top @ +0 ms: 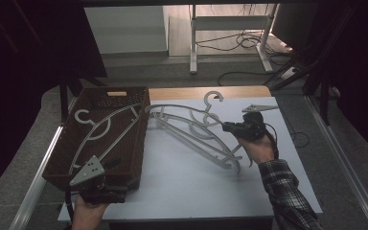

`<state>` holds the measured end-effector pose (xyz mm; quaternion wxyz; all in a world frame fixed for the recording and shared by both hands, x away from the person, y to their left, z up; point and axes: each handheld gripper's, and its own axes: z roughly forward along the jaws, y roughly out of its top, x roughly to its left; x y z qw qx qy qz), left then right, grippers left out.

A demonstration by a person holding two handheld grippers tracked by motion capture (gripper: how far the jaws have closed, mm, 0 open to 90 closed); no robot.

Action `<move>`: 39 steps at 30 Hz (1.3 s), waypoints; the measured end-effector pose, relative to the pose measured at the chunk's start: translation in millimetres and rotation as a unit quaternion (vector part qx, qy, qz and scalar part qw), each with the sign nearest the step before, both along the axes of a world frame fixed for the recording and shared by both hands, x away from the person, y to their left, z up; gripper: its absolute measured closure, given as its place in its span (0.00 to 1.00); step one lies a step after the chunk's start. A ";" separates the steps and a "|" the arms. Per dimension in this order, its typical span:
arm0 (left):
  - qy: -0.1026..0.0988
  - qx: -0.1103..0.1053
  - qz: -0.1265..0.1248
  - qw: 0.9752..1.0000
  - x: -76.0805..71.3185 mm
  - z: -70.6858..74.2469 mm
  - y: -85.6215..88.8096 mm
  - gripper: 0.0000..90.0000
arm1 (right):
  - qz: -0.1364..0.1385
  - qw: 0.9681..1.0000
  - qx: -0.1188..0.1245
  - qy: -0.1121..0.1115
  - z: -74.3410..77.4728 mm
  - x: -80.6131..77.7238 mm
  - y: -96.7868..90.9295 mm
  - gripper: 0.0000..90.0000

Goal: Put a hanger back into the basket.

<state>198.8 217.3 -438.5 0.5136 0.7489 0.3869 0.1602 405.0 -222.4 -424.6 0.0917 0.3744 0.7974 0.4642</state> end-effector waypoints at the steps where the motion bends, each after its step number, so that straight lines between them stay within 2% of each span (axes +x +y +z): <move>1: 0.004 0.006 0.000 1.000 1.2 1.3 -0.5 0.05 | 0.002 1.000 0.002 0.000 1.3 -2.7 -2.3 0.91; 2: 0.006 0.012 0.001 1.000 2.2 2.3 -1.1 0.05 | 0.008 1.000 0.004 -0.003 4.4 -9.5 -7.9 0.91; 7: 0.015 0.029 -0.009 0.999 7.3 7.5 -5.7 0.04 | 0.021 1.000 0.008 -0.007 8.1 -21.5 -16.9 0.91; 13: 0.016 0.044 -0.030 0.998 14.3 17.0 -9.9 0.04 | 0.043 0.999 0.007 -0.014 13.4 -40.6 -31.0 0.91; 14: 0.016 0.054 -0.035 0.998 17.3 20.5 -10.9 0.06 | 0.052 0.998 0.009 -0.014 15.1 -47.3 -36.1 0.91; 16: 0.013 0.059 -0.040 0.997 19.5 23.3 -11.5 0.06 | 0.055 0.998 0.008 -0.014 15.7 -49.7 -37.8 0.91; 19: 0.010 0.071 -0.054 0.996 25.6 30.0 -12.4 0.12 | 0.069 0.997 0.004 -0.016 18.7 -62.7 -45.0 0.91; 24: 0.017 0.072 -0.071 0.995 40.2 39.7 -12.2 0.17 | 0.089 0.996 0.008 -0.017 20.0 -75.0 -53.0 0.91; 29: 0.023 0.084 -0.096 0.992 56.9 46.4 -15.6 0.20 | 0.106 0.994 0.012 -0.018 24.9 -86.9 -58.4 0.91; 34: 0.026 0.099 -0.126 0.987 74.9 54.2 -23.9 0.24 | 0.125 0.992 0.011 -0.020 29.7 -94.7 -58.3 0.91; 39: 0.040 0.094 -0.157 0.982 92.2 59.5 -32.7 0.31 | 0.140 0.990 0.010 -0.022 31.7 -99.4 -57.5 0.91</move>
